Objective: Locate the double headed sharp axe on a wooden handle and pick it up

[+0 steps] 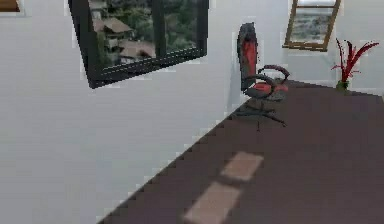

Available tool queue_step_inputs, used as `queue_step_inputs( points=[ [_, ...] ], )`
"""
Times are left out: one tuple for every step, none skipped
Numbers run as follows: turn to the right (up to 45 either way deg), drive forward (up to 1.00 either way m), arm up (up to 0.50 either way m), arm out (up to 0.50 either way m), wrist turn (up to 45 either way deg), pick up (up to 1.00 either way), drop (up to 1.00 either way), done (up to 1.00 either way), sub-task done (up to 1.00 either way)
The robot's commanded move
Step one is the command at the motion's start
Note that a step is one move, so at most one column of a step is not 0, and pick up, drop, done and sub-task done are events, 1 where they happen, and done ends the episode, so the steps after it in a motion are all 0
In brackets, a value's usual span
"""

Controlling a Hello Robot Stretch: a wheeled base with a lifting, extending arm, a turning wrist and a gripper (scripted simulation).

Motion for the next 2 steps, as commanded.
queue_step_inputs(
  points=[
    [36.0,0.0,0.0,0.0,0.0,0.0,0.0,0.0,0.0],
    [0.0,1.0,0.0,0.0,0.0,0.0,0.0,0.0,0.0]
  ],
)
